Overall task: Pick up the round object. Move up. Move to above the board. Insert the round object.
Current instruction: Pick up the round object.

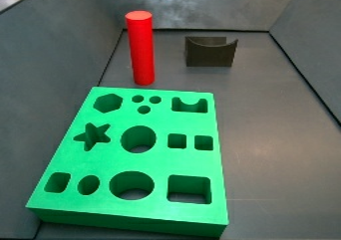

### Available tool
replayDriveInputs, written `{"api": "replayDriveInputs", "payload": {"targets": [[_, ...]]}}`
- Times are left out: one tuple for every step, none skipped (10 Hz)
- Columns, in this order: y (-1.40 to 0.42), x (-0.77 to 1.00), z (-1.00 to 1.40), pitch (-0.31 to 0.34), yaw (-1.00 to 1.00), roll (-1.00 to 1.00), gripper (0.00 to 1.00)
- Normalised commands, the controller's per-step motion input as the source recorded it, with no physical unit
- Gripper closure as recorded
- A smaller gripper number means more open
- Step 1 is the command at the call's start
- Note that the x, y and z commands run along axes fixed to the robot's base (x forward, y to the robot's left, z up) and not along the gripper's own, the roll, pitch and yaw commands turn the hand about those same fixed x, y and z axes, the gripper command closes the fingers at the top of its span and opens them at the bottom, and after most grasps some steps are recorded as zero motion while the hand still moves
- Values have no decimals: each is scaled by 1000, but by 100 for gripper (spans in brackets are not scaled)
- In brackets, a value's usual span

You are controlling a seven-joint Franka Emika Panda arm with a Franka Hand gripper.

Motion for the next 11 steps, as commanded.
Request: {"api": "replayDriveInputs", "payload": {"targets": [[0, 0, 0, 0, 0, 4, 0], [-20, 0, 0, 0, 0, 0, 0], [-71, -469, -117, -37, 0, -80, 0], [-474, -386, -43, -40, 223, -44, 0], [-757, -291, -69, -26, 274, 0, 0], [-814, -360, -80, -34, 309, 41, 0], [-880, -274, -97, -17, 257, 14, 0], [-894, -146, -111, -19, 211, 36, 0], [-909, -191, -91, -36, 191, 53, 0], [-883, -211, -43, -29, 186, 40, 0], [-737, -194, -11, -14, 166, 16, 0]]}}
